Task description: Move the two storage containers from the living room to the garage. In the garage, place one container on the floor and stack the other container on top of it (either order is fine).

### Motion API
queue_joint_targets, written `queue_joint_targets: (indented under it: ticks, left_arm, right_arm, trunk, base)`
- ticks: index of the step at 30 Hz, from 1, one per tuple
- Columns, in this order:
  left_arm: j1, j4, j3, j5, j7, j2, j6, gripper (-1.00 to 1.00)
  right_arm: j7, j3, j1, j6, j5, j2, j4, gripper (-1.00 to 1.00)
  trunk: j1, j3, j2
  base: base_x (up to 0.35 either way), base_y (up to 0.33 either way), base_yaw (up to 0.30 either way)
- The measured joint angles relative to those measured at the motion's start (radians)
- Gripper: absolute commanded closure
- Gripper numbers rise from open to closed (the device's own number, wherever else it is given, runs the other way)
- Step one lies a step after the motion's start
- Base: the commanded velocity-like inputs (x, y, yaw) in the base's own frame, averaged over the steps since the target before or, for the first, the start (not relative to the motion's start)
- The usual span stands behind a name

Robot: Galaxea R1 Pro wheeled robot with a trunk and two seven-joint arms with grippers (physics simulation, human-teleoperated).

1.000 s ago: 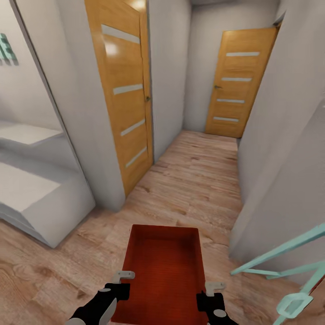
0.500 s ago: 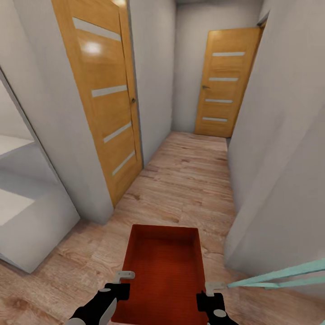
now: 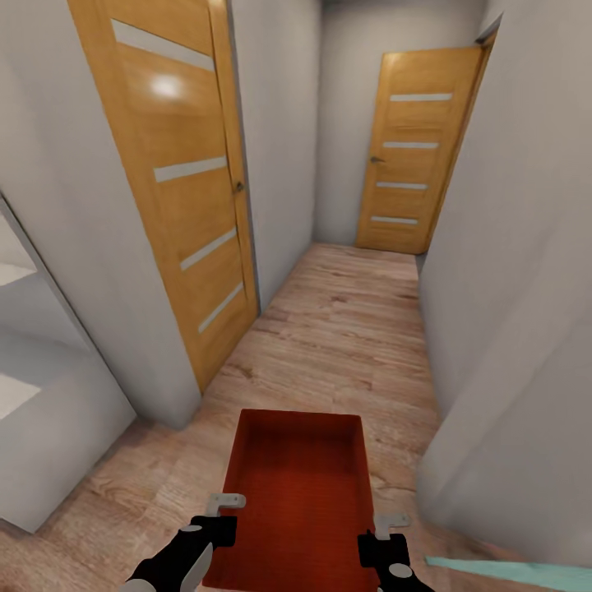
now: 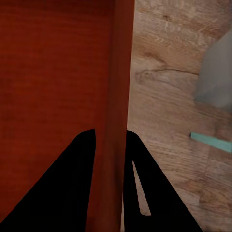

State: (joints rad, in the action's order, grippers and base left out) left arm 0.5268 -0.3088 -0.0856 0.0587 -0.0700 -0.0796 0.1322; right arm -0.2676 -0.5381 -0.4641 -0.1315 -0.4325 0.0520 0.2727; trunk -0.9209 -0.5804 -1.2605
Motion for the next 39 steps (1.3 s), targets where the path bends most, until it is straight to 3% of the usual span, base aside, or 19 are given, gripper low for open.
queue_joint_targets:
  ticks: [22, 32, 39]
  left_arm:
    - [0.0, 0.002, 0.0, 0.0, 0.0, 0.0, 0.0, 1.0]
    - [0.0, 0.002, 0.0, 0.0, 0.0, 0.0, 0.0, 1.0]
    - [0.0, 0.001, 0.0, 0.0, 0.0, 0.0, 0.0, 1.0]
  right_arm:
    - [0.0, 0.0, 0.0, 0.0, -0.001, 0.0, -0.002, 1.0]
    - [0.0, 0.0, 0.0, 0.0, -0.001, 0.0, -0.001, 1.0]
    - [0.0, 0.0, 0.0, 0.0, -0.001, 0.0, -0.001, 1.0]
  trunk:
    - [0.0, 0.0, 0.0]
    - [0.0, 0.0, 0.0]
    - [0.0, 0.0, 0.0]
  base:
    - [0.323, 0.0, -0.003]
    - [0.323, 0.0, -0.235]
    - [0.323, 0.0, -0.038]
